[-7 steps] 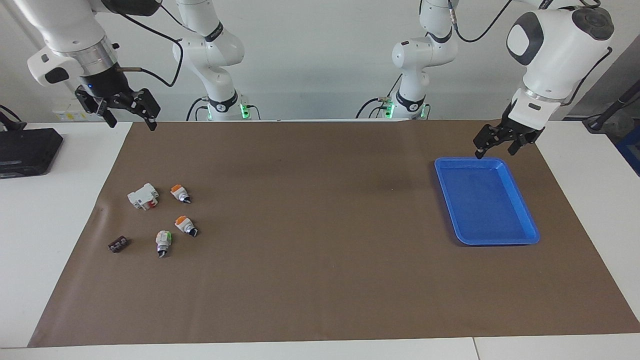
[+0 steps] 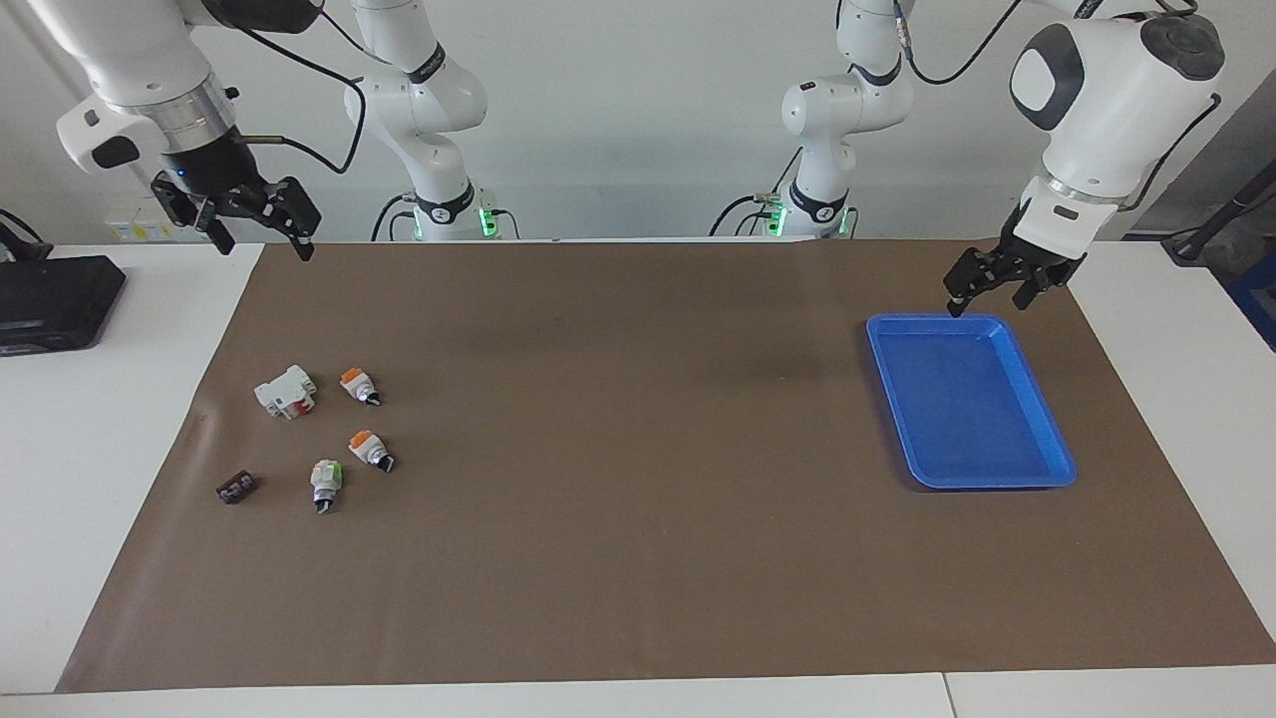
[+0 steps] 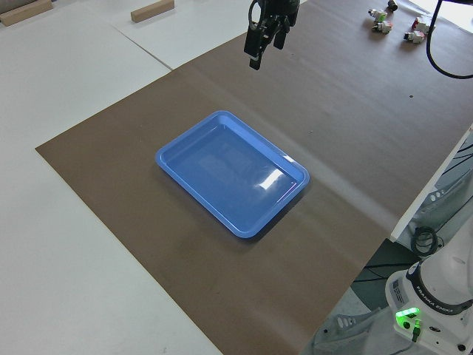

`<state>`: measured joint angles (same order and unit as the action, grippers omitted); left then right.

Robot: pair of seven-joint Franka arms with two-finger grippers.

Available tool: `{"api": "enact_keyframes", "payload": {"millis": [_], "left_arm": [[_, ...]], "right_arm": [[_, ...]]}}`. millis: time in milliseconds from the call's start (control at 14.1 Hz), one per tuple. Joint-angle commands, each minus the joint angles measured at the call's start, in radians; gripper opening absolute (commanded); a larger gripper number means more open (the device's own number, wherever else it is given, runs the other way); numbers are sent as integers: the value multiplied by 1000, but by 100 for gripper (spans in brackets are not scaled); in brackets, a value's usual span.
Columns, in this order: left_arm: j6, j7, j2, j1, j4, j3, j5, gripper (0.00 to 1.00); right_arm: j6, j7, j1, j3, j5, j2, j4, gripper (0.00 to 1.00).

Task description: Turn and place switch with both arms

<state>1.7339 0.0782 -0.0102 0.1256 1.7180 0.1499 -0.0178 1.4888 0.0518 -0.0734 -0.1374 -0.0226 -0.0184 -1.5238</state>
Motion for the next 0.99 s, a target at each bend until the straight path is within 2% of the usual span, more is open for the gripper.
{"api": "enact_keyframes", "payload": {"millis": [0, 142, 213, 284, 426, 781, 923], "left_arm": [[13, 9, -28, 9, 32, 5, 16, 100], [12, 9, -27, 9, 32, 5, 16, 100], [13, 9, -28, 9, 32, 5, 16, 100], [12, 9, -28, 9, 32, 5, 16, 100], [12, 9, -27, 9, 32, 5, 16, 100], [12, 11, -28, 8, 32, 5, 16, 100], [12, 11, -27, 8, 32, 5, 16, 100]], "right_arm": [[11, -13, 1, 5, 12, -41, -64, 100], [52, -53, 4, 4, 29, -76, -149, 100], [139, -103, 6, 4, 44, -115, -239, 100], [227, -189, 17, 1, 46, -145, -328, 100], [342, -471, 49, -8, 46, -159, -433, 100], [609, -853, 76, -8, 47, -97, -669, 100], [704, -909, 93, -8, 65, -52, -723, 100]]}}
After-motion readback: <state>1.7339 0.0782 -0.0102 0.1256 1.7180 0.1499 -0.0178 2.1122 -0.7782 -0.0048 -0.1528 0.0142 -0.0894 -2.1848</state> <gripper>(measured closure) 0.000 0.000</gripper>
